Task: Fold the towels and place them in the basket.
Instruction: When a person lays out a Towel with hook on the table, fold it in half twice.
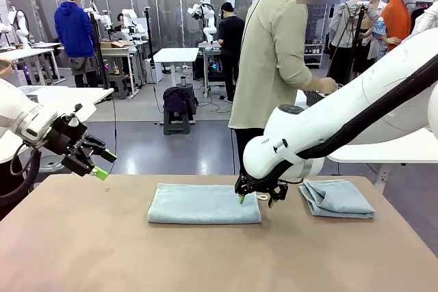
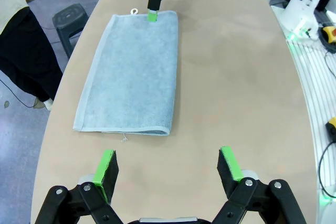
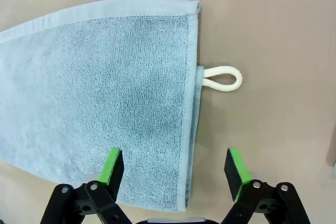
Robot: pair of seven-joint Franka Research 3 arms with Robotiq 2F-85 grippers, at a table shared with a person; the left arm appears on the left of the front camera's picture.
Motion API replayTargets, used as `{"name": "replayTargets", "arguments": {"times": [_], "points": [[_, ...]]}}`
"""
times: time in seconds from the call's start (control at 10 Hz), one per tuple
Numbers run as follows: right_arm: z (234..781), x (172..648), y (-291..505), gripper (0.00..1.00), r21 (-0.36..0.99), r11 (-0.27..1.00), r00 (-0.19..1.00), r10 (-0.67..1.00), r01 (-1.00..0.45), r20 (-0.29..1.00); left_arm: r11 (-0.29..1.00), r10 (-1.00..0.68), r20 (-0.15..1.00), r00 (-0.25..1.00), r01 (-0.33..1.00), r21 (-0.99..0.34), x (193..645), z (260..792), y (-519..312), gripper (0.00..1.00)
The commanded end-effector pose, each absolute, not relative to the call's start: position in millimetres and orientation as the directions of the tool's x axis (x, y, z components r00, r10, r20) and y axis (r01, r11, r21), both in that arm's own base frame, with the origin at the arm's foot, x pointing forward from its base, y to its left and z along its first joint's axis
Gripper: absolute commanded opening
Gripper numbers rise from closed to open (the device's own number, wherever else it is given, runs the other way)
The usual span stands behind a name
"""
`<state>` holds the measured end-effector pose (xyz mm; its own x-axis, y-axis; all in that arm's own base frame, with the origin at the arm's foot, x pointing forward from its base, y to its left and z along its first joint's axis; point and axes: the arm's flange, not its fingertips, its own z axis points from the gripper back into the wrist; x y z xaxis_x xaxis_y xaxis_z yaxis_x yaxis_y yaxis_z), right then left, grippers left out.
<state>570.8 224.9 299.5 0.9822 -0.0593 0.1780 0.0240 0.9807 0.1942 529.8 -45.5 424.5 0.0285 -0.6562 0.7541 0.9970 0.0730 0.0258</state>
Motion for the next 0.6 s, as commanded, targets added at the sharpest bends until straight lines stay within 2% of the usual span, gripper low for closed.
{"name": "replayTargets", "arguments": {"times": [0.0,0.2,0.3,0.5], "points": [[294.9,576.7,236.5,0.84,0.176,0.982,0.975,-0.103,0.068,0.198,0.069,-0.661,0.75,0.023,0.997,0.03,528.5,425.7,-44.1,0.96],[293.0,578.0,237.7,0.84,0.164,0.983,0.976,-0.108,0.077,0.191,0.069,-0.661,0.75,0.023,0.997,0.03,528.5,425.7,-44.1,0.96],[292.3,578.1,237.8,0.64,0.152,0.985,0.975,-0.106,0.077,0.197,0.069,-0.661,0.75,0.023,0.997,0.03,528.5,425.7,-44.1,0.96],[291.7,579.0,238.0,0.64,0.139,0.987,0.974,-0.104,0.076,0.203,0.069,-0.661,0.75,0.023,0.997,0.03,528.5,425.7,-44.1,0.96]]}}
